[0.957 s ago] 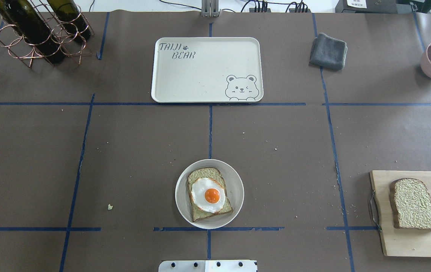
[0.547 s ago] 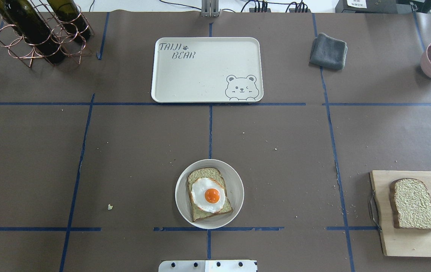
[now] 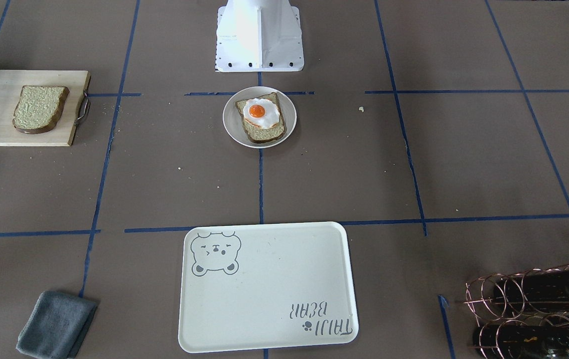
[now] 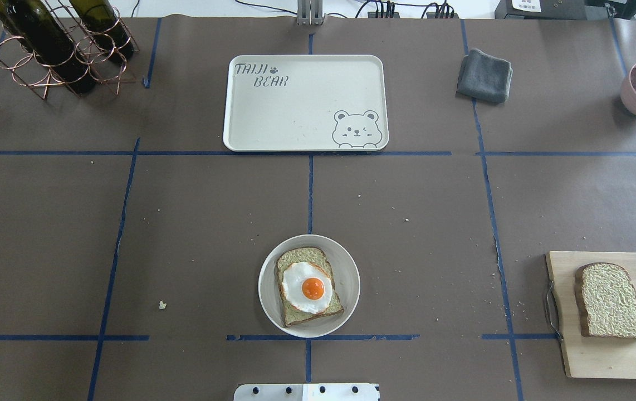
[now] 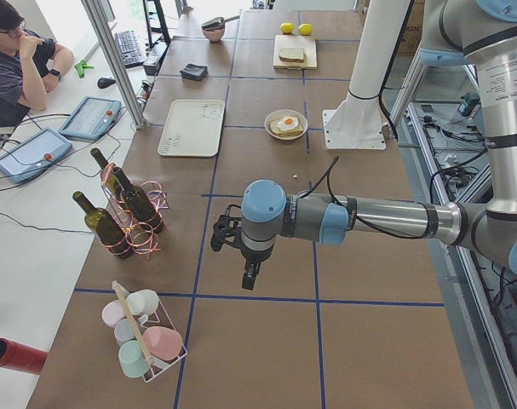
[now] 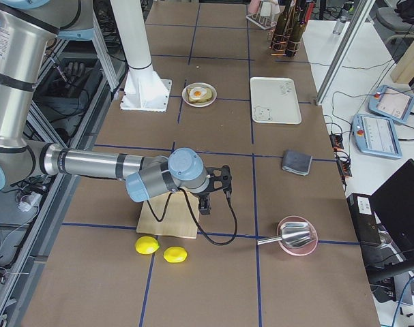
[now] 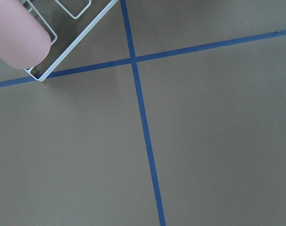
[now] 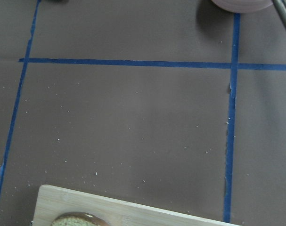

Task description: Make sandwich and place on tray

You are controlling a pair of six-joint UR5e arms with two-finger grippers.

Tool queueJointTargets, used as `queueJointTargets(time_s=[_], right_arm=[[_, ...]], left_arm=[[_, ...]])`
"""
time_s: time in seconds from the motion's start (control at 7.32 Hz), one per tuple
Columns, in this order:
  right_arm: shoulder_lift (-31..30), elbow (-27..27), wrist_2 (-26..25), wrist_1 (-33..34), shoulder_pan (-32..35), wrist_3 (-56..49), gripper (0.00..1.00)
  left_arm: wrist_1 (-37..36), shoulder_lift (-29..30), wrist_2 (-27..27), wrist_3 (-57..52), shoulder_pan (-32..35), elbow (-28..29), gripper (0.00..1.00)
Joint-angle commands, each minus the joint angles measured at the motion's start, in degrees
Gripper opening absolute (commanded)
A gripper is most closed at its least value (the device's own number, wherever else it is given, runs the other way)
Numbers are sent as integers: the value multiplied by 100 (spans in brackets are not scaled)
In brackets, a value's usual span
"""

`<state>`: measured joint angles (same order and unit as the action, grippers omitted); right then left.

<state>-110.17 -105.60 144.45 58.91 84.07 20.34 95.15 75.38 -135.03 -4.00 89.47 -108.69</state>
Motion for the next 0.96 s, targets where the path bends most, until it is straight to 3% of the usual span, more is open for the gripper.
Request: queueJointTargets(time_s=[0.0, 0.27, 0.68, 0.82], right_arm=[[-336, 13, -466, -1439, -924, 1366, 100], [-513, 30, -749, -2256, -1662, 2522, 100], [-672, 327, -2275, -3707, -3383, 4343, 96], [-690, 564, -2481, -4225, -3650, 4556, 93]], left_arm=[[135, 3, 3, 5, 0, 15, 100], [153, 3, 3, 5, 0, 15, 100], [162, 12, -5, 5, 0, 15, 100], [162, 12, -5, 5, 0, 6, 100]])
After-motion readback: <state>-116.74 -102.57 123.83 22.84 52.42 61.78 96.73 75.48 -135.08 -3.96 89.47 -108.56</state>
